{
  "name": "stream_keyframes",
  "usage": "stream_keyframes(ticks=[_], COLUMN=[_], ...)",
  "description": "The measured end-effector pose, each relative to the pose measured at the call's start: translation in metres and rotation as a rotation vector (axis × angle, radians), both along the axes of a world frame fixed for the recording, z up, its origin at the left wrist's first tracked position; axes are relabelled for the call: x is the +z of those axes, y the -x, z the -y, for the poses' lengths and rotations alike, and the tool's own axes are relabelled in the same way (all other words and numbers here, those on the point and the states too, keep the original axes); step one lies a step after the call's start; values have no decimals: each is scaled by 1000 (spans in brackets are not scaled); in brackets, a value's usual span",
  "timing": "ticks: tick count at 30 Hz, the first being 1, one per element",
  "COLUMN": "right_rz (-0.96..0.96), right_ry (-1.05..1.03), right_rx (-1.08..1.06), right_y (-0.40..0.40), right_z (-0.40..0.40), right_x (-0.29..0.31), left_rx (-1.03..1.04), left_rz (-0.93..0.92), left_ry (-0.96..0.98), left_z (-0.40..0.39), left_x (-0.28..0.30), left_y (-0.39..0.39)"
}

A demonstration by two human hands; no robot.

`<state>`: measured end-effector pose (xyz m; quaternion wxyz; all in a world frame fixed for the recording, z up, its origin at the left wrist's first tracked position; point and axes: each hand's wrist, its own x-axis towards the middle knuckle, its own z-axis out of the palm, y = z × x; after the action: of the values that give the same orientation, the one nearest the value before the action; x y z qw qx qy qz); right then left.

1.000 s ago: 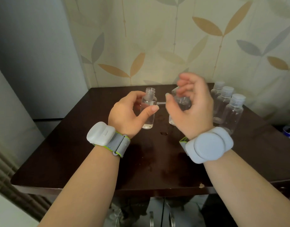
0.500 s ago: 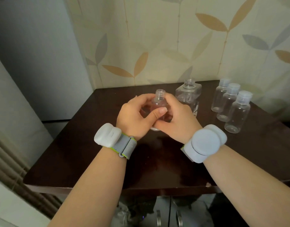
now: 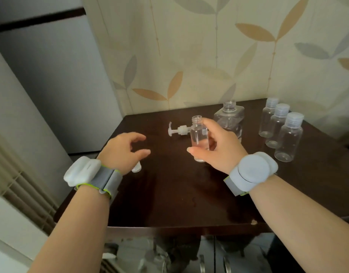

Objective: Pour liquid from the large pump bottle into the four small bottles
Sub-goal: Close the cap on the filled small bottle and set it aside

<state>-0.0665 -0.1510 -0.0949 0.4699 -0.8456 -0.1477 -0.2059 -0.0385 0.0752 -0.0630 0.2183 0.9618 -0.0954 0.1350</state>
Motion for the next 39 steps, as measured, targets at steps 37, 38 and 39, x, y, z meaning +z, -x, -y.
stream_keyframes(ticks=[37, 38, 39], right_rz=[12, 27, 35], right_ry=[62, 69, 71], right_rx=[111, 115, 124], right_y=[4, 4, 5], right_z=[-1, -1, 0], right_x=[1, 1, 1], left_rx=[-459, -440, -410], left_rz=[8, 9, 24], left_ry=[583, 629, 666], left_z=[73, 75, 76], left_x=[25, 25, 25], left_y=[10, 10, 11])
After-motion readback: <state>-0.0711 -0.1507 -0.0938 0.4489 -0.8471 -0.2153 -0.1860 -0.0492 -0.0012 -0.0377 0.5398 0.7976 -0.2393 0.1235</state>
